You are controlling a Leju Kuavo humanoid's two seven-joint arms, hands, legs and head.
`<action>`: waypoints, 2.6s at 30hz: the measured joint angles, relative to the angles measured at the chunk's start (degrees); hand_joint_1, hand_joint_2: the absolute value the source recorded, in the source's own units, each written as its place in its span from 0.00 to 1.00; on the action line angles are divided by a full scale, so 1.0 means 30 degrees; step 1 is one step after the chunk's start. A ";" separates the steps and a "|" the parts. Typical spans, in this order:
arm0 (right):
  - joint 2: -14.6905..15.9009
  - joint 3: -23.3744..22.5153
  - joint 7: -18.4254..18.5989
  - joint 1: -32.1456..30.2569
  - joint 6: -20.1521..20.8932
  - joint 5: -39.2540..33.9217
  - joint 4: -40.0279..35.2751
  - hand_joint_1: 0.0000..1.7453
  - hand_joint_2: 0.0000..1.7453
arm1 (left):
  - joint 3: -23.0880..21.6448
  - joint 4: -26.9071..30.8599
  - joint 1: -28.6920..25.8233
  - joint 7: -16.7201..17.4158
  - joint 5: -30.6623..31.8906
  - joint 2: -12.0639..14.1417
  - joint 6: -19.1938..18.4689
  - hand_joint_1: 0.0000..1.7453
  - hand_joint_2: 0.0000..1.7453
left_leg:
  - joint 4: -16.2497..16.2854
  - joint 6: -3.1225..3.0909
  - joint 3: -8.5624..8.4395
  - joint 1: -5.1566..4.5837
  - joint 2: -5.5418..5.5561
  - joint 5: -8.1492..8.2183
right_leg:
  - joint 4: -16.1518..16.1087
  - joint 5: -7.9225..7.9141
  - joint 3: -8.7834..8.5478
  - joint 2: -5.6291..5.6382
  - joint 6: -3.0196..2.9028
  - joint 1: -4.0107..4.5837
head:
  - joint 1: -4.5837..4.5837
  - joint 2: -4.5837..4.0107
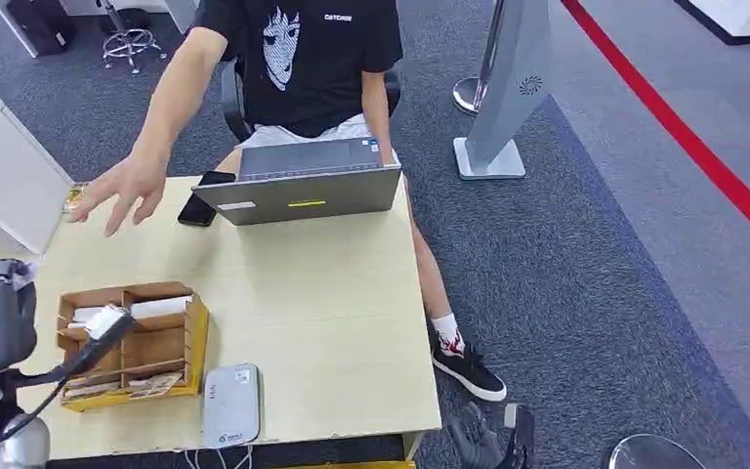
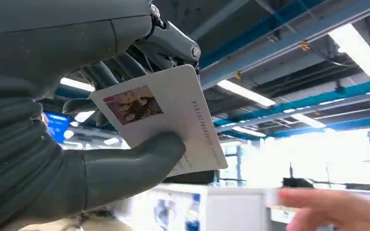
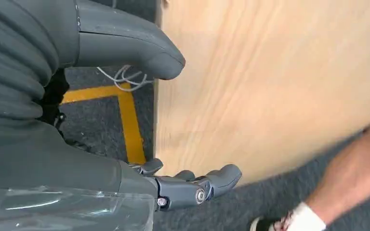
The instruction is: Pass the card to the sensor for recognition and then transmit it.
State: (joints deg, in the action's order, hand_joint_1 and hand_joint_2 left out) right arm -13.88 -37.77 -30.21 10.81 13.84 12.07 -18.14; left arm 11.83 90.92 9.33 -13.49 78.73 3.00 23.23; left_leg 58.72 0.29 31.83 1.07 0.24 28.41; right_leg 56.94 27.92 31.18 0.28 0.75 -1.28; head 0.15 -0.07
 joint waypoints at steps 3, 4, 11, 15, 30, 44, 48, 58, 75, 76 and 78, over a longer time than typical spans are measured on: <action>-0.0029 0.0335 -0.0262 -0.0083 0.0095 0.0094 0.0109 0.00 1.00 | 0.1187 -0.1545 0.1317 0.0007 0.0664 0.1165 -0.0401 1.00 1.00 | 0.0000 0.0001 0.0001 0.0000 -0.0002 -0.0002 | 0.0001 0.0000 0.0005 0.0003 -0.0001 0.0000 | 0.0000 0.0000; -0.0029 0.0400 -0.0313 -0.0093 0.0124 0.0101 0.0153 0.00 1.00 | 0.1427 -0.1989 0.1618 0.0037 0.0758 0.1463 -0.0415 1.00 1.00 | 0.0000 0.0001 0.0001 -0.0001 -0.0002 -0.0002 | 0.0001 0.0000 0.0005 0.0005 -0.0001 0.0000 | 0.0000 0.0000; -0.0029 0.0604 -0.0335 -0.0105 0.0131 0.0167 0.0284 0.00 1.00 | 0.2001 -0.3691 0.2518 0.0124 0.1020 0.2336 -0.0357 1.00 1.00 | 0.0001 -0.0002 0.0014 -0.0014 -0.0002 0.0001 | -0.0013 -0.0001 0.0006 0.0016 0.0001 -0.0008 | 0.0000 0.0000; -0.0022 0.0633 -0.0291 -0.0104 0.0138 0.0013 0.0342 0.00 1.00 | 0.2118 -0.4188 0.2709 0.0270 0.1297 0.2439 -0.0415 1.00 1.00 | 0.0002 -0.0002 0.0015 -0.0015 -0.0002 0.0002 | -0.0018 0.0000 0.0014 0.0012 0.0001 -0.0008 | 0.0000 0.0000; 0.0007 0.0830 -0.0677 -0.0256 -0.1275 0.0626 0.0503 0.00 1.00 | 0.2126 -0.5244 0.3048 0.0495 0.1377 0.2424 -0.0408 1.00 1.00 | 0.0002 0.0004 0.0015 -0.0011 -0.0089 0.0015 | -0.0010 -0.0002 0.0038 0.0102 -0.0001 -0.0006 | 0.0000 0.0000; 0.0197 0.0896 -0.0961 -0.0317 -0.2244 0.0968 0.0583 0.00 1.00 | 0.2126 -0.4792 0.2584 -0.0052 0.1034 0.1695 -0.0882 0.50 1.00 | 0.0001 0.0006 0.0019 -0.0012 -0.0101 0.0020 | -0.0012 -0.0002 0.0056 0.0118 -0.0001 -0.0007 | 0.0007 0.0000; 0.0306 0.0896 -0.1020 -0.0354 -0.2295 0.0961 0.0656 0.00 1.00 | 0.1928 -0.3953 0.1991 -0.0635 0.0990 0.1294 -0.1092 0.00 1.00 | 0.0002 0.0012 0.0019 -0.0014 -0.0108 0.0026 | -0.0016 -0.0001 0.0066 0.0126 -0.0001 -0.0008 | 0.0000 0.0000; 0.0619 0.0655 -0.1144 -0.0533 -0.2558 0.0932 0.0707 0.00 1.00 | -0.2473 0.2327 -0.0907 -0.0401 0.1647 0.0092 -0.1282 0.00 1.00 | 0.0007 0.0002 0.0042 -0.0025 -0.0088 0.0044 | -0.0030 0.0002 0.0068 0.0090 0.0006 -0.0014 | -0.0015 0.0000; 0.0656 -0.0131 -0.1209 -0.0678 -0.2558 0.1121 0.0685 0.00 1.00 | -0.9602 0.5050 -0.3097 0.1202 0.2120 0.0056 -0.1339 0.00 1.00 | 0.0007 0.0001 0.0043 -0.0030 -0.0085 0.0045 | -0.0030 0.0002 0.0067 0.0087 0.0006 -0.0017 | -0.0015 0.0007; 0.0656 -0.0183 -0.1224 -0.0695 -0.2565 0.1121 0.0677 0.00 1.00 | -0.9882 0.5050 -0.3167 0.1202 0.2120 0.0064 -0.1465 0.00 1.00 | 0.0006 0.0001 0.0042 -0.0030 -0.0085 0.0046 | -0.0030 0.0002 0.0067 0.0088 0.0006 -0.0017 | -0.0015 0.0000; 0.0656 -0.0292 -0.1275 -0.0728 -0.2565 0.1099 0.0670 0.00 1.00 | -1.0538 0.5029 -0.3443 0.1363 0.2120 0.0166 -0.1646 0.00 1.00 | 0.0006 0.0001 0.0040 -0.0029 -0.0086 0.0047 | -0.0030 0.0002 0.0069 0.0088 0.0005 -0.0017 | -0.0007 0.0007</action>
State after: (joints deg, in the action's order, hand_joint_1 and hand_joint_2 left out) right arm -11.91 -38.64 -34.03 8.63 6.14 15.37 -16.13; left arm -19.78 106.01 -1.00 -9.40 85.09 3.50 18.29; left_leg 58.74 0.30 31.95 0.98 -0.02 28.55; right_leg 56.85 27.93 31.39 0.54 0.77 -1.33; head 0.13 -0.04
